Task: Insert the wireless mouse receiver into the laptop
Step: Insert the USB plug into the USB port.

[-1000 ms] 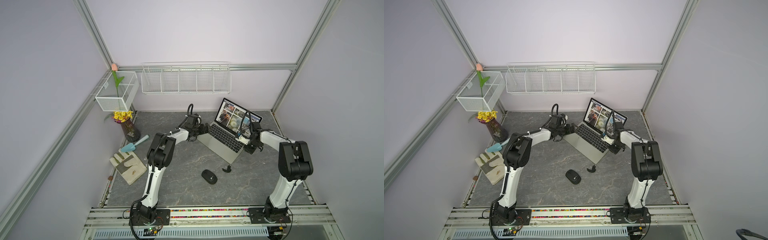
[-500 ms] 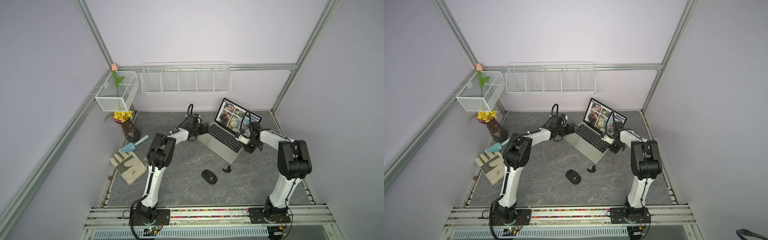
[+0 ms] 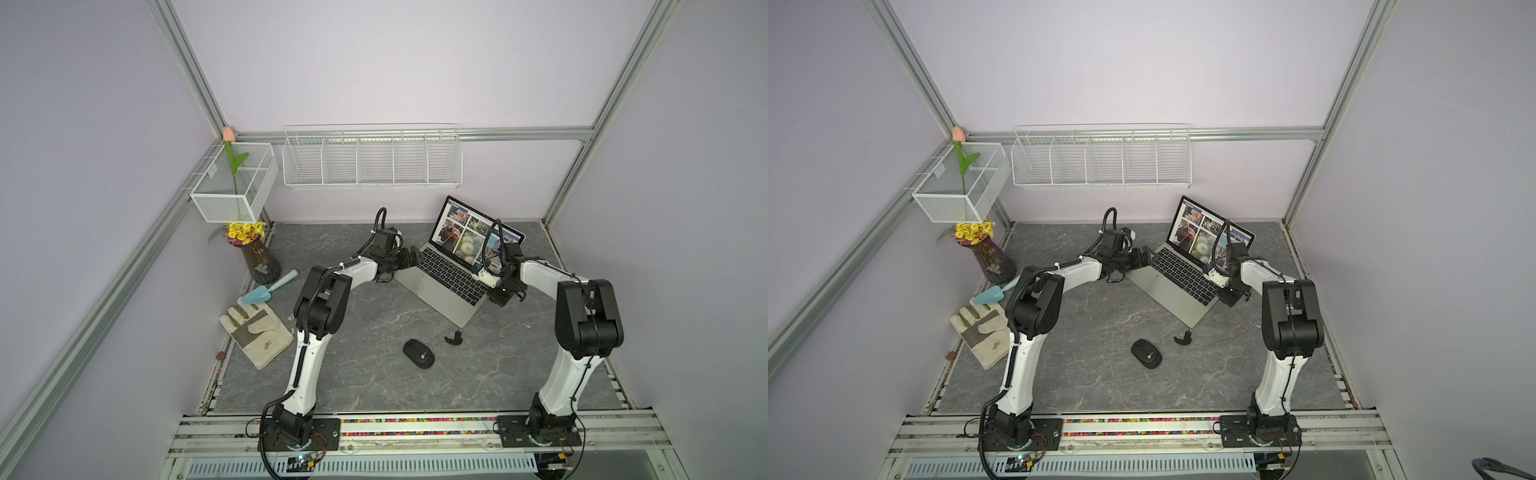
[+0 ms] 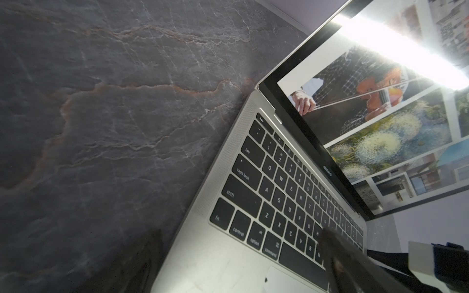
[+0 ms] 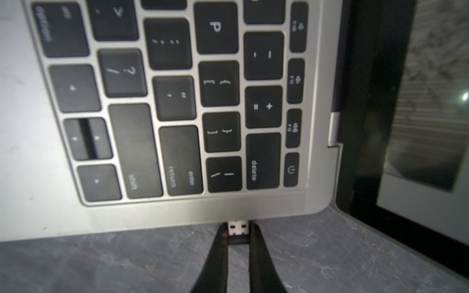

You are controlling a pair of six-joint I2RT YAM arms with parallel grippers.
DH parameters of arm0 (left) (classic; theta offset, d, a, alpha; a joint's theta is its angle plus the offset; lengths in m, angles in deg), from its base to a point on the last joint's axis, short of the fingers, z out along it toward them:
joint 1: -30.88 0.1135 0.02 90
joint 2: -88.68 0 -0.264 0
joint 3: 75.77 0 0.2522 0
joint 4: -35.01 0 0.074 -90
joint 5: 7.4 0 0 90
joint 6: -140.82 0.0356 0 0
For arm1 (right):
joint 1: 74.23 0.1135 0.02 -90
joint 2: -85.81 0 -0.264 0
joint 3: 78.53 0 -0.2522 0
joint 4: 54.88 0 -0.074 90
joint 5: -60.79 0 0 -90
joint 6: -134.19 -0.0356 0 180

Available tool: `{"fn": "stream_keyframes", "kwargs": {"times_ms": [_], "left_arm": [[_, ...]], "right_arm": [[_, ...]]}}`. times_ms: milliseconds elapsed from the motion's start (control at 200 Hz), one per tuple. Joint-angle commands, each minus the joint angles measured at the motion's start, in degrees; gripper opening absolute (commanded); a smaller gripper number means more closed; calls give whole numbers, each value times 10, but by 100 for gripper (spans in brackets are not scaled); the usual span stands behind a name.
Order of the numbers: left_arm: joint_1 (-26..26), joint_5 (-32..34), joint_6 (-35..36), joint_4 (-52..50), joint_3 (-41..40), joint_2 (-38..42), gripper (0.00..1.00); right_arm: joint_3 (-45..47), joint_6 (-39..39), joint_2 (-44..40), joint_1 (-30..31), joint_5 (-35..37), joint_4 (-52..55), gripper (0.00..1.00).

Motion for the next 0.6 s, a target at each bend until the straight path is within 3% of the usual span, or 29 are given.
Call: {"fn": "stream_keyframes", "kwargs": {"times_ms": [0,220,595], "left_arm": [[-12,-1,-9,-95,-21,-55,99],[-12,-11,-8,-93,-20,-60,99],[-27,-34,9,-118,24,-81,99]], "right_arm": [[-20,-13,7,-3,-11,-8,7],[-19,-17,-4,-1,-24,-17,6],[-21,33,23,52,-31,-39,7]]}}
